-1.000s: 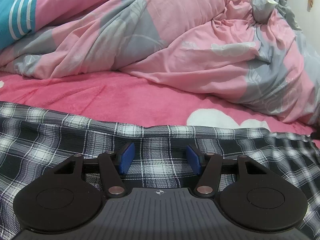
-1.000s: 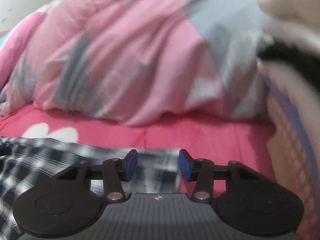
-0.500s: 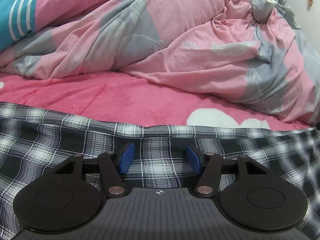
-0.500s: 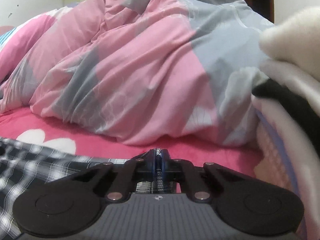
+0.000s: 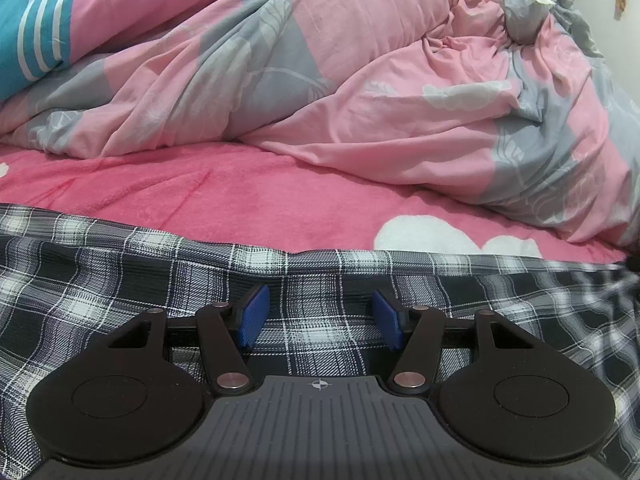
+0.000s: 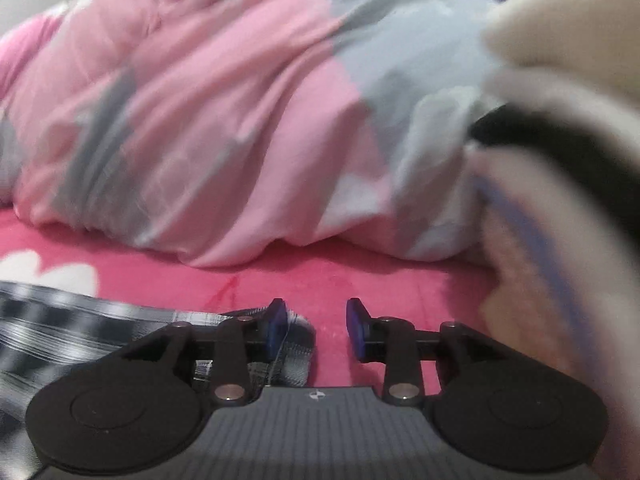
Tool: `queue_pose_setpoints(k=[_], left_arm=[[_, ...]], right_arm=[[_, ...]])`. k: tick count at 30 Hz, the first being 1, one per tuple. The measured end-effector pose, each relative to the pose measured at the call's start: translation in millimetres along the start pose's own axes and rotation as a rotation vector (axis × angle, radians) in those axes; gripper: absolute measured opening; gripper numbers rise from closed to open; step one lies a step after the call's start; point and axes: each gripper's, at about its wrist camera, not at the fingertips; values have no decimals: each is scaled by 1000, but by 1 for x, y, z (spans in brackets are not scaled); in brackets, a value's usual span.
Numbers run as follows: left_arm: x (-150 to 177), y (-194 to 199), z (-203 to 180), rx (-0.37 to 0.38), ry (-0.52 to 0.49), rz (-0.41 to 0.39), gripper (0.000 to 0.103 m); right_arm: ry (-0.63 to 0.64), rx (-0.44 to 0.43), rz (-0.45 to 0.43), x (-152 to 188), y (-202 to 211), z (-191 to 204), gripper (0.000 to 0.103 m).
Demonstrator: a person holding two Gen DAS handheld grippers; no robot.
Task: Fold clothes
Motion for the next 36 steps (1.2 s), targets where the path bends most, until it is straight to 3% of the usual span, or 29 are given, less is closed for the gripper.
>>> queue_pose_setpoints(k=[2,4,7,11,14,19,20,21,23,27,32,36], left_arm=[[0,0,0,-2,-3,1,57],[0,-1,-1,-8,-11,4,57],[-1,0,-3,-11,-20,5,58],[-6,20,-8,9,-46,-50,58],[-5,55,-39,122,-207,-67,58],[37,102,-112,340,-598,18,58],[48,107,-124,368,-665,32,58],[58,110,-135,388,-717,42,58],[73,110,-149,401,-784,59,58],[87,103,-158,403,-828,98,58],[93,95,-164,409,-850,118,52],[91,94,-165,430,-823,122,42]], right_arm=[[3,15,-24,1,34,-3,37],[-38,-25,-22,5,68,-18,38],[-146,-93,65,19,111,-30,39],[-287,-142,198,45,131,-44,39],[-346,-155,240,65,133,-50,39],[-404,-238,256,95,131,-48,31],[-404,-253,256,100,130,-46,22],[-405,-265,254,101,127,-45,5],[-417,-278,234,103,127,-46,0],[-511,-348,151,90,130,-60,0],[-543,-349,76,72,128,-69,0],[-560,-316,140,81,125,-73,1]])
Point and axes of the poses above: each gripper's, at about its wrist camera, not at the fingertips, and y roughly against the way its jaws point, z to its left, x to its underside, and after that the axes turned 6 degrees about x, right-handed
